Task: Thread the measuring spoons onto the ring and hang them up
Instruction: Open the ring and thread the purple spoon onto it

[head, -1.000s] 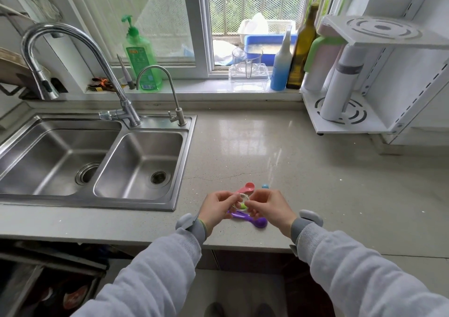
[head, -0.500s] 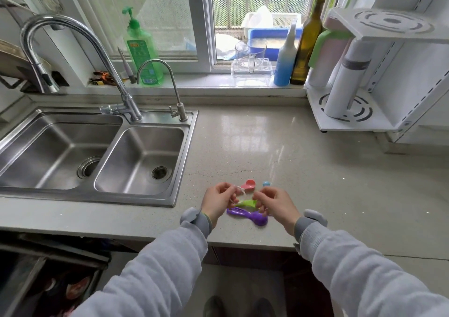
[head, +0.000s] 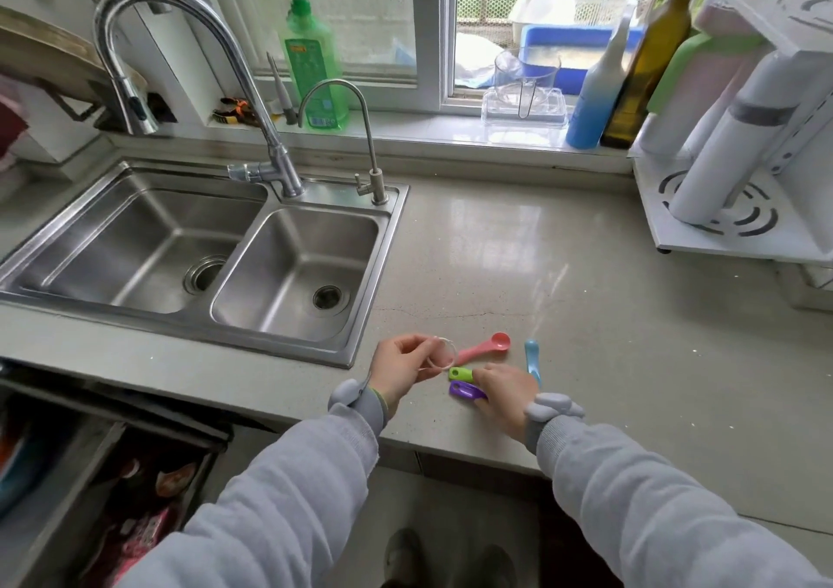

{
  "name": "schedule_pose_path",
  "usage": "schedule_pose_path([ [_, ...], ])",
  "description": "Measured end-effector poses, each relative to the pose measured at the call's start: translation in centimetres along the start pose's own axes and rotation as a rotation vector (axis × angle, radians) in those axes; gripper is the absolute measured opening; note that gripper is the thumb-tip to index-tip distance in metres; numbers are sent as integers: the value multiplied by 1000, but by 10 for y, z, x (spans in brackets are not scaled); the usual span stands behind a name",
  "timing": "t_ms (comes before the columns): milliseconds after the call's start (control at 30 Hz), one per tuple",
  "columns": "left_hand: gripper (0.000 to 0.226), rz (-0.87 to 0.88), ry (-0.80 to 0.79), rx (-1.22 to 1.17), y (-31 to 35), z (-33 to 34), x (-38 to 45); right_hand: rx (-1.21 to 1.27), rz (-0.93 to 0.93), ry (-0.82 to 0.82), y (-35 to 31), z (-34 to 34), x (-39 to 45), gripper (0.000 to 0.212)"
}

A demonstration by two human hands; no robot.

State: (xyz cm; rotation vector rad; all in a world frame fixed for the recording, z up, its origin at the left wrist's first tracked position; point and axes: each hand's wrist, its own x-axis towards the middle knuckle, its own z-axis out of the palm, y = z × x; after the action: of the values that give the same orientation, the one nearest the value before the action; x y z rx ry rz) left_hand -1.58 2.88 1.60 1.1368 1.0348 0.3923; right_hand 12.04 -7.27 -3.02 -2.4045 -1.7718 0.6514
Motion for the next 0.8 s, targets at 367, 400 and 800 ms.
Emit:
schedule_pose_path([
  [367,19,-34,7,65,-2,1,4,-41,33,-5,8,11,-4,17],
  [400,20,-37,3,71,-3,1,4,-29,42,-21,8,11,-4,13],
  [800,11,131,-69,109,21,15,-4,761,95,38,11,-51,-17,22],
])
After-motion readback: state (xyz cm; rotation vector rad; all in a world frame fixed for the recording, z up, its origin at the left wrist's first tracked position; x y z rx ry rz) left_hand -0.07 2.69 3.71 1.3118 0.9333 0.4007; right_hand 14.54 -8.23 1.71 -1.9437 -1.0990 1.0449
